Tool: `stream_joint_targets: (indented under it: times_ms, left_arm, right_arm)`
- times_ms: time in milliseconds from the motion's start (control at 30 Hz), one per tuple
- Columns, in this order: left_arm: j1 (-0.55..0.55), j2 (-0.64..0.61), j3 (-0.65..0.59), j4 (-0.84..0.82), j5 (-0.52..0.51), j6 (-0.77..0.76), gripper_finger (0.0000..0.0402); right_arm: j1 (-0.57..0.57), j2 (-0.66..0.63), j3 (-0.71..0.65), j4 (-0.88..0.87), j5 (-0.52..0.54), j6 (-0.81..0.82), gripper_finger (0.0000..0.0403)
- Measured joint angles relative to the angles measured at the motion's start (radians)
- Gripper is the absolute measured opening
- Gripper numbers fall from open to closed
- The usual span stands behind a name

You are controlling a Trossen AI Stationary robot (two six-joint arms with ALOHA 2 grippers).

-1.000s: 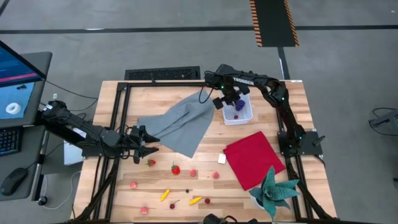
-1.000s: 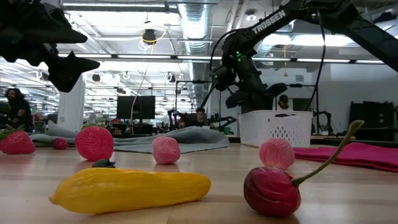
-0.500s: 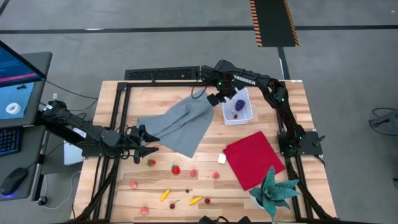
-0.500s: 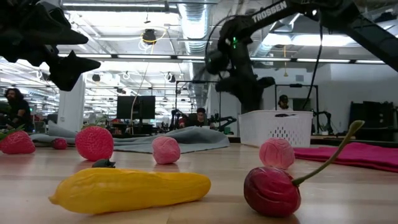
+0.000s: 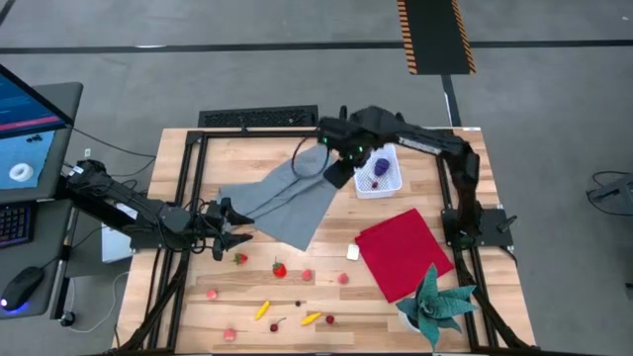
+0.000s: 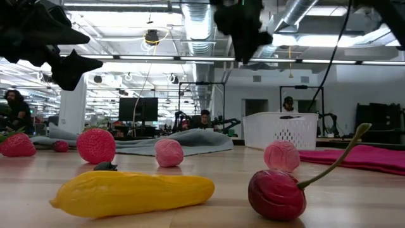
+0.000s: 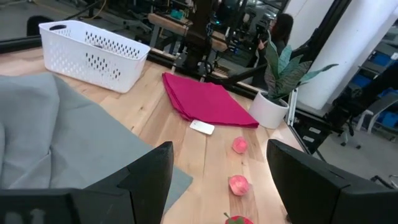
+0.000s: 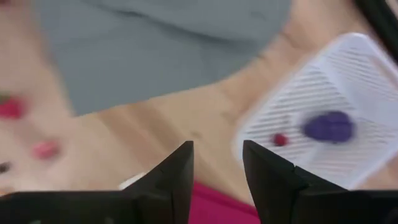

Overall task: Pick and placing Produce into tupperware
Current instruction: Put the red strawberry into the white bin

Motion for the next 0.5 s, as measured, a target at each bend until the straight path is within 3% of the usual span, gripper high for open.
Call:
stream_joint_targets:
  times_ms: [200, 367, 500]
  left_arm:
    - [0.000, 0.000, 0.000, 0.036, 0.011, -0.002, 0.0249]
    - [0.000, 0.000, 0.000, 0.035, 0.037, -0.047, 0.0249]
    - [0.000, 0.000, 0.000, 0.075, 0.054, -0.045, 0.0249]
  right_arm:
    - [0.237, -0.019, 0.000, 0.157, -0.001, 0.104, 0.0161]
    - [0.426, -0.018, -0.020, 0.328, 0.002, 0.068, 0.0162]
    - [0.565, -0.025, -0.032, 0.418, 0.134, 0.003, 0.0161]
